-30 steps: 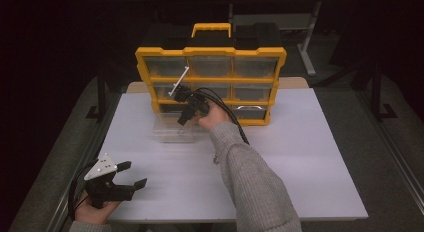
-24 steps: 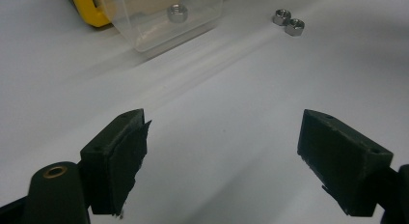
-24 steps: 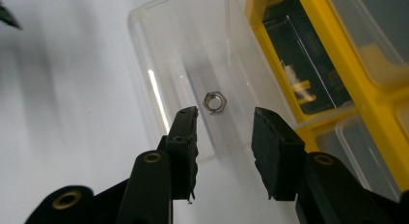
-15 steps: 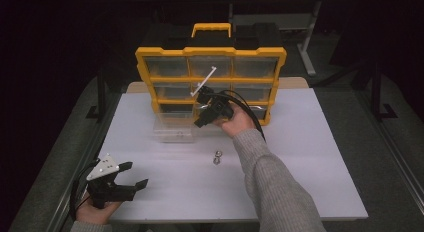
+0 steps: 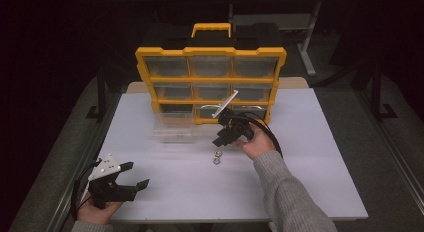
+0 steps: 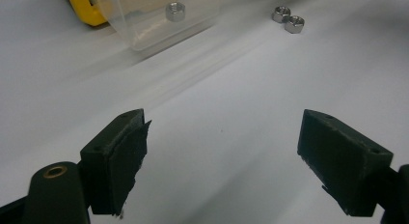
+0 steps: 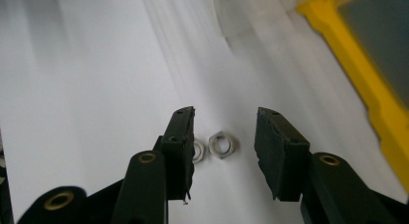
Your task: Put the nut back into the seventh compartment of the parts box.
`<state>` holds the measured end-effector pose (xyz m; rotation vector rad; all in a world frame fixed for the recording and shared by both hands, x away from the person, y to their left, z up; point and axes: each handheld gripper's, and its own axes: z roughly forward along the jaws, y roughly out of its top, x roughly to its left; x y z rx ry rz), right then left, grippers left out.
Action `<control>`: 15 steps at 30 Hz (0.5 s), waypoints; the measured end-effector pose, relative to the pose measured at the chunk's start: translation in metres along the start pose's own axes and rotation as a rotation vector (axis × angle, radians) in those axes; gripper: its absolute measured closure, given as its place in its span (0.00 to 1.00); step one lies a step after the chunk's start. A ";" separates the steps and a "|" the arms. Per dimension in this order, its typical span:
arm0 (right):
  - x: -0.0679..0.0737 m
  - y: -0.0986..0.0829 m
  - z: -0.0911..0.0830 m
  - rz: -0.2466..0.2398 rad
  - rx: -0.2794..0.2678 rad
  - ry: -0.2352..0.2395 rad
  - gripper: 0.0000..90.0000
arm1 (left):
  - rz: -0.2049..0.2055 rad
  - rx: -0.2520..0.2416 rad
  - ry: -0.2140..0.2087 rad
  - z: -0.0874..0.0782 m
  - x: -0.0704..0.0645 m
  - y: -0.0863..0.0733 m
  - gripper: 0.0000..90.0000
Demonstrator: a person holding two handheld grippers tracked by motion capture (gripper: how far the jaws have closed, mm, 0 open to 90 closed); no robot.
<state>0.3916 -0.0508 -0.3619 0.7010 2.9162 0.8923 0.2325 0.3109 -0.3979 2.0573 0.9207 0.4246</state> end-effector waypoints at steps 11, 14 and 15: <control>0.008 -0.031 0.019 0.007 0.020 0.008 0.63 | -0.003 0.003 -0.001 0.001 -0.001 0.000 0.19; 0.011 -0.036 0.024 0.009 0.026 0.016 0.63 | 0.003 0.005 0.000 0.001 -0.001 0.000 0.19; 0.011 -0.036 0.024 0.009 0.026 0.016 0.63 | 0.004 0.005 0.000 0.001 -0.001 0.000 0.19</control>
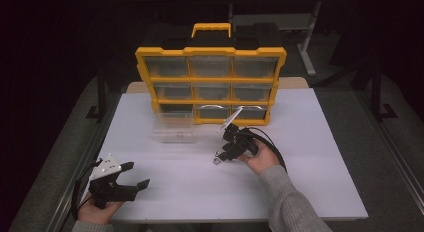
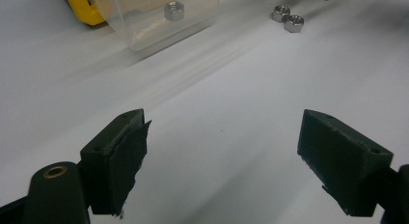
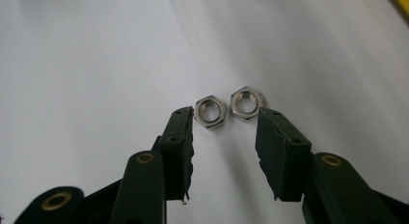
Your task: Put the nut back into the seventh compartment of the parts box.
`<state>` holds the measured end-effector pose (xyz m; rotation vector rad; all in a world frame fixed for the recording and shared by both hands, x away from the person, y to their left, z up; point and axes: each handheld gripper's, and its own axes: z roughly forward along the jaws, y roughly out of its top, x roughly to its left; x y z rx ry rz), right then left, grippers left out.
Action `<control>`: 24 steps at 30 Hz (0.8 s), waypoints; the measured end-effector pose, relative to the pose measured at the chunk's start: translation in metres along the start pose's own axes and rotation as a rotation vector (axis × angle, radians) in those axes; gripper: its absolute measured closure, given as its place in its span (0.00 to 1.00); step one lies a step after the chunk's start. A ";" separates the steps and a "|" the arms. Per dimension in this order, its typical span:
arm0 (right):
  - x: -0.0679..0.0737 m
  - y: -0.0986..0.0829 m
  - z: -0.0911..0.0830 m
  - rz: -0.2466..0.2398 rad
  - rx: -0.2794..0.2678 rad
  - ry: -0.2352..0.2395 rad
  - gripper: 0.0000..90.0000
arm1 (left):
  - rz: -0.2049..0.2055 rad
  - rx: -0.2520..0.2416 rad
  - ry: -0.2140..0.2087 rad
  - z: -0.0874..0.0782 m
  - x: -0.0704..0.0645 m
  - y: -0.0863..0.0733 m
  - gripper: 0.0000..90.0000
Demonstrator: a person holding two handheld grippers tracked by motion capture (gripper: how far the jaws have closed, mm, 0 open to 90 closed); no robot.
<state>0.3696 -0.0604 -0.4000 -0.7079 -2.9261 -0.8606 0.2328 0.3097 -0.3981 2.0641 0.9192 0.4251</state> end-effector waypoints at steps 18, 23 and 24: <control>0.010 -0.006 0.030 -0.017 0.043 0.009 0.63 | -0.011 -0.012 0.001 -0.001 0.000 0.000 0.19; 0.011 -0.003 0.034 -0.026 0.036 0.000 0.65 | -0.008 -0.010 0.002 -0.001 0.000 0.000 0.19; 0.013 -0.002 0.035 -0.036 0.037 -0.005 0.66 | -0.005 -0.007 0.001 -0.001 0.000 0.000 0.19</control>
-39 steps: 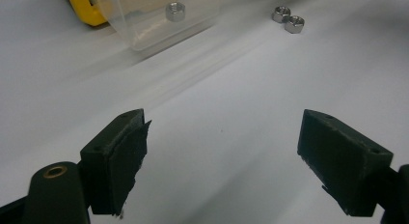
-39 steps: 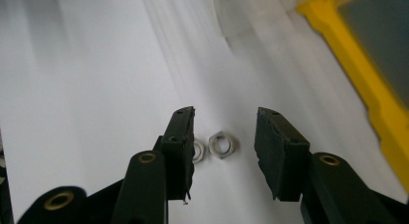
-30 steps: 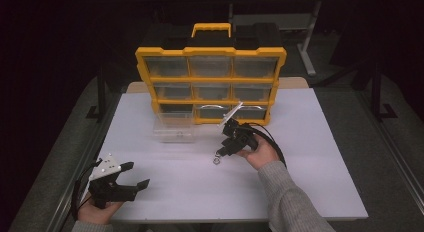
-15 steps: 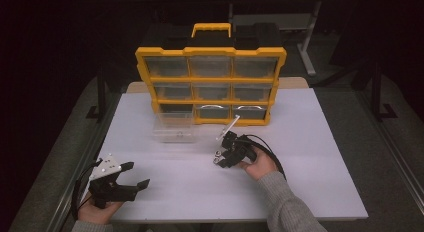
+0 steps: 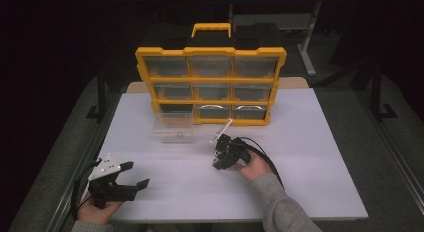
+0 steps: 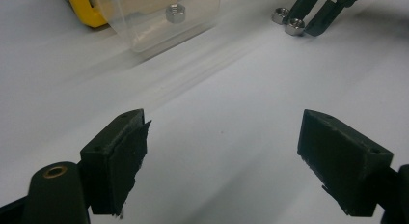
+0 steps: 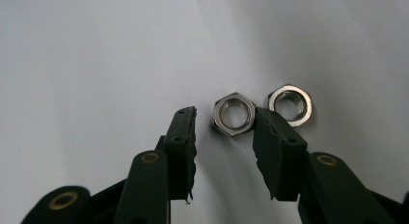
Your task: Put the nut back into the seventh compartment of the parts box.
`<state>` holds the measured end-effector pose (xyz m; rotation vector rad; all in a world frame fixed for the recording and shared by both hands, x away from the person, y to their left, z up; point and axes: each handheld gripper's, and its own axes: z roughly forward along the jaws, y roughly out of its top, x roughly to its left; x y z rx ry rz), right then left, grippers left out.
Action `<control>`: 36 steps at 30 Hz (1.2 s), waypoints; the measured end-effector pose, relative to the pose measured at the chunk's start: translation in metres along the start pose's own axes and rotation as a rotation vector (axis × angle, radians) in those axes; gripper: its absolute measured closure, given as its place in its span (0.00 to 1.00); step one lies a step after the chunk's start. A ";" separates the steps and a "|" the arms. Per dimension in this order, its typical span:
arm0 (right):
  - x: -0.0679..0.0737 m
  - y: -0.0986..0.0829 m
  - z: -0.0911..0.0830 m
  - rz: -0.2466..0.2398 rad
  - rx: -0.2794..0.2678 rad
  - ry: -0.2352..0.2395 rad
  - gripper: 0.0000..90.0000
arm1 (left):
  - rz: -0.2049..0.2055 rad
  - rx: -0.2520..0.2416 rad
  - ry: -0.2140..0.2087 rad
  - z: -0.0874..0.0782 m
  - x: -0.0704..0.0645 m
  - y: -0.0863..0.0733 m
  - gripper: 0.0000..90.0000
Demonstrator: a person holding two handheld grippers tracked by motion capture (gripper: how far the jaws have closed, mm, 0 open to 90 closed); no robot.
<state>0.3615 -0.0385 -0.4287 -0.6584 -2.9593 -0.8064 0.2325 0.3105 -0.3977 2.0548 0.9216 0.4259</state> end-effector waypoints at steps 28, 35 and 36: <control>-0.003 0.031 -0.014 -0.027 0.003 0.018 0.77 | 0.005 0.002 0.003 -0.001 0.002 0.001 0.19; -0.012 0.054 -0.040 -0.028 -0.037 0.021 0.77 | -0.012 -0.009 0.001 -0.001 0.001 0.000 0.19; -0.013 0.057 -0.043 -0.026 -0.037 0.021 0.77 | -0.012 -0.009 0.001 -0.001 0.001 0.000 0.19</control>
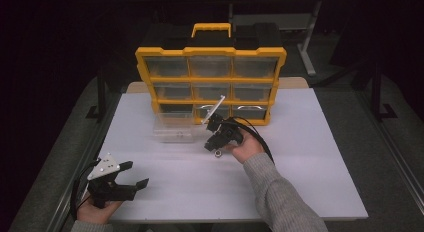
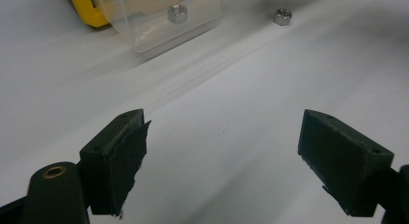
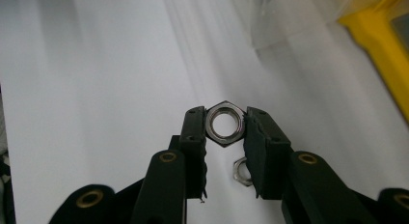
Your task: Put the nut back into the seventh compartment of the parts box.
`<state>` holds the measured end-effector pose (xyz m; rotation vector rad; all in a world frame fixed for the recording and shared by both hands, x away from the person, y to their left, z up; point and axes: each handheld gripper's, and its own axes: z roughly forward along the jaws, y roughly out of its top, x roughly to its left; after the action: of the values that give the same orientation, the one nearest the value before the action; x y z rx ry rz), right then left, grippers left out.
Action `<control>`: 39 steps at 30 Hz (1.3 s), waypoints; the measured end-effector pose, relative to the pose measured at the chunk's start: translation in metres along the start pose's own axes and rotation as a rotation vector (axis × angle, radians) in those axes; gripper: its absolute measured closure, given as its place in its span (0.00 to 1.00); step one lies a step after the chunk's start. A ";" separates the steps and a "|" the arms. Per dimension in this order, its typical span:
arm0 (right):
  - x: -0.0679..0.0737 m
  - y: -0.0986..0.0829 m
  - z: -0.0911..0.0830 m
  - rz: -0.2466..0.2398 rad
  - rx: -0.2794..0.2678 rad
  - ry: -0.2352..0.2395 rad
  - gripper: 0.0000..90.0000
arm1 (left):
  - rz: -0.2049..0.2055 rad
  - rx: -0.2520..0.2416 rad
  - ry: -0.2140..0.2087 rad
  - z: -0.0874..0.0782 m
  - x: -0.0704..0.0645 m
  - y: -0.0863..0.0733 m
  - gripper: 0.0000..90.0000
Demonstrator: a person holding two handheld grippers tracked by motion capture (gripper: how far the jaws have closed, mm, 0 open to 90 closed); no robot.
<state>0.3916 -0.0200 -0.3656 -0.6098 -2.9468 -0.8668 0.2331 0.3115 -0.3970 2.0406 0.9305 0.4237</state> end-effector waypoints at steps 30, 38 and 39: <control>-0.014 0.110 0.004 -0.027 0.005 0.002 0.77 | -0.010 -0.013 -0.003 -0.001 0.002 0.000 0.19; -0.018 0.120 0.028 -0.023 0.026 0.009 0.77 | -0.001 -0.012 -0.004 -0.001 0.002 0.000 0.19; -0.018 0.121 0.031 -0.019 0.028 0.014 0.77 | -0.005 -0.013 -0.005 -0.002 0.002 0.000 0.19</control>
<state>0.4562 0.0826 -0.3313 -0.5733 -2.9520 -0.8268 0.2334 0.3140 -0.3961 2.0259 0.9278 0.4210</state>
